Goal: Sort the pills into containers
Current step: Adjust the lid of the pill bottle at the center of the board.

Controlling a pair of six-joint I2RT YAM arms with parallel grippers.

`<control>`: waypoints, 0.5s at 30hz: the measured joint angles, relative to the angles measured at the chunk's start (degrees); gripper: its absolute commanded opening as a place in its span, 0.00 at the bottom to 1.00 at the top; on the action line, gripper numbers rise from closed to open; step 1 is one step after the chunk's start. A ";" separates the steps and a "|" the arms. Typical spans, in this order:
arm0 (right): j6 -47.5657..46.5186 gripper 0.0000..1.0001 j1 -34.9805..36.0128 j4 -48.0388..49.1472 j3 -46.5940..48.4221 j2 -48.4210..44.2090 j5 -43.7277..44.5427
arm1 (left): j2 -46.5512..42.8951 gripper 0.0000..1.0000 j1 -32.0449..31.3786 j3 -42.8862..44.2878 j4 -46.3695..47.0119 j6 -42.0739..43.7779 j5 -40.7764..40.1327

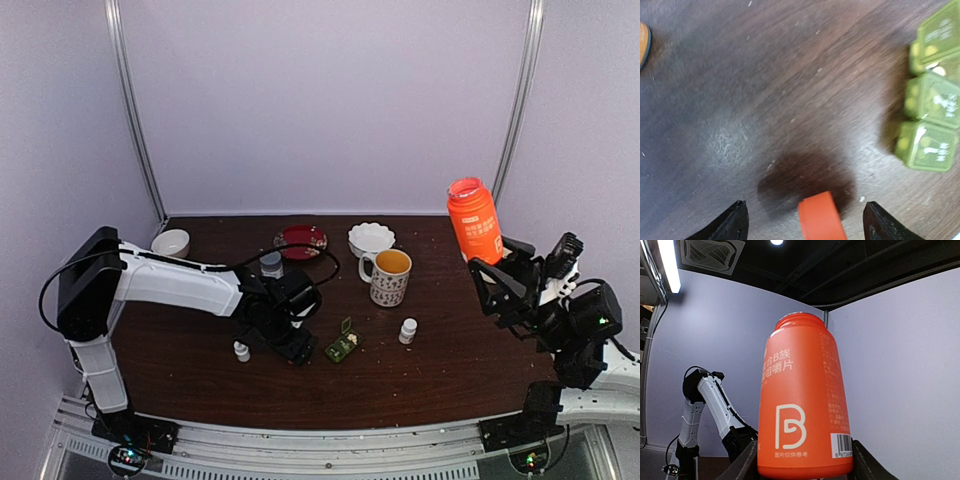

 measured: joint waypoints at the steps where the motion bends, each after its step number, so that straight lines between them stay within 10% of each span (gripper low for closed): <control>1: 0.00 0.00 0.00 -0.11 0.00 0.00 0.00 | 0.00 0.82 -0.24 0.35 -0.04 0.00 -0.31; 15: -0.02 0.00 0.00 -2.43 0.00 0.11 -0.02 | -2.03 0.41 -0.83 0.87 -1.09 -0.74 -4.20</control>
